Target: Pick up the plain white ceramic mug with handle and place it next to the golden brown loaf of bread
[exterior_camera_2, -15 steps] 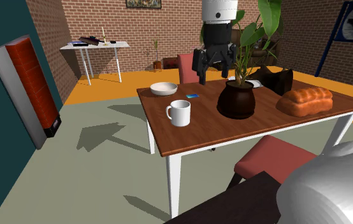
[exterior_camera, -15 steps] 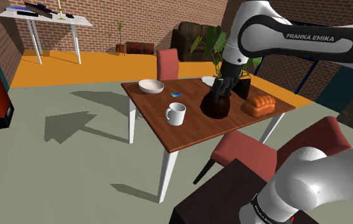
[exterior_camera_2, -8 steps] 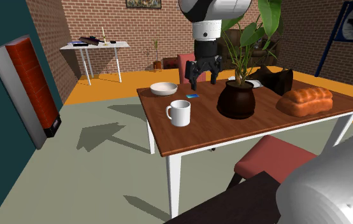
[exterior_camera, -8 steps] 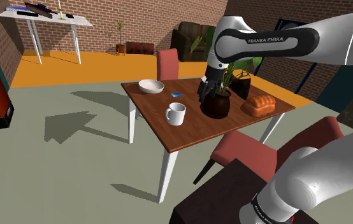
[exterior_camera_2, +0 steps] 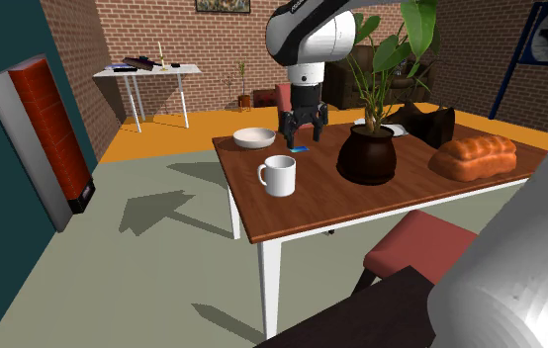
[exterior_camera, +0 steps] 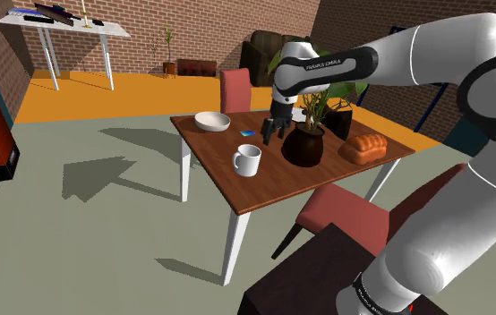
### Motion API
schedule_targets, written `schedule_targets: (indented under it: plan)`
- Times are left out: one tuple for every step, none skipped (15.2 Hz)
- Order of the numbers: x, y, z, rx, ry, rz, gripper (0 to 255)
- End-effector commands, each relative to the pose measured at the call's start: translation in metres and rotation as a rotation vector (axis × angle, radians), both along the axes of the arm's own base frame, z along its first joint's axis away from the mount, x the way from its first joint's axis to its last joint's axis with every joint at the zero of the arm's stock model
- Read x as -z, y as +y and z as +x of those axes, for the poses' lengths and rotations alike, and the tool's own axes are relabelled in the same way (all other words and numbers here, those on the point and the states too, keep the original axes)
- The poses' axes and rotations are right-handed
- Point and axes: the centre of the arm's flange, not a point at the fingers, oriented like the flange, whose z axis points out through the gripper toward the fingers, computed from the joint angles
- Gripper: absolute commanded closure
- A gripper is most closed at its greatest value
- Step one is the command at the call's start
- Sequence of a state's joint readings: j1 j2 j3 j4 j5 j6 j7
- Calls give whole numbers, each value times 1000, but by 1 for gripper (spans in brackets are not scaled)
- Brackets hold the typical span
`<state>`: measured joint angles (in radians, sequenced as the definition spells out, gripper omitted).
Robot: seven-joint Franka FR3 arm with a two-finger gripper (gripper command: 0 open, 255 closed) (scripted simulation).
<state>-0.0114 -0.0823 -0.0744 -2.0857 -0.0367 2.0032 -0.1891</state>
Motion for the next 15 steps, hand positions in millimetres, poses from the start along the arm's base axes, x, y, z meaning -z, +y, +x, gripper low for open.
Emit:
schedule_targets:
  plan:
    - [17,-4,25,-6,5,6,0]
    - [24,-7,36,-9,7,9,0]
    - [32,-9,47,-12,10,12,0]
    - [39,-12,59,-14,12,15,0]
    - [47,-14,70,-17,15,18,0]
    - [54,-17,81,-20,17,21,0]
    - [62,-19,92,-23,20,24,0]
    - [64,-20,95,-24,20,25,0]
    - [69,-20,95,-24,20,25,0]
    - [74,-20,95,-24,20,25,0]
    - [80,-20,95,-24,20,25,0]
    - [85,-20,94,-24,20,25,0]
    - [90,-20,94,-24,20,25,0]
    - [96,-20,94,-24,20,25,0]
    - [104,-20,94,-24,20,25,0]
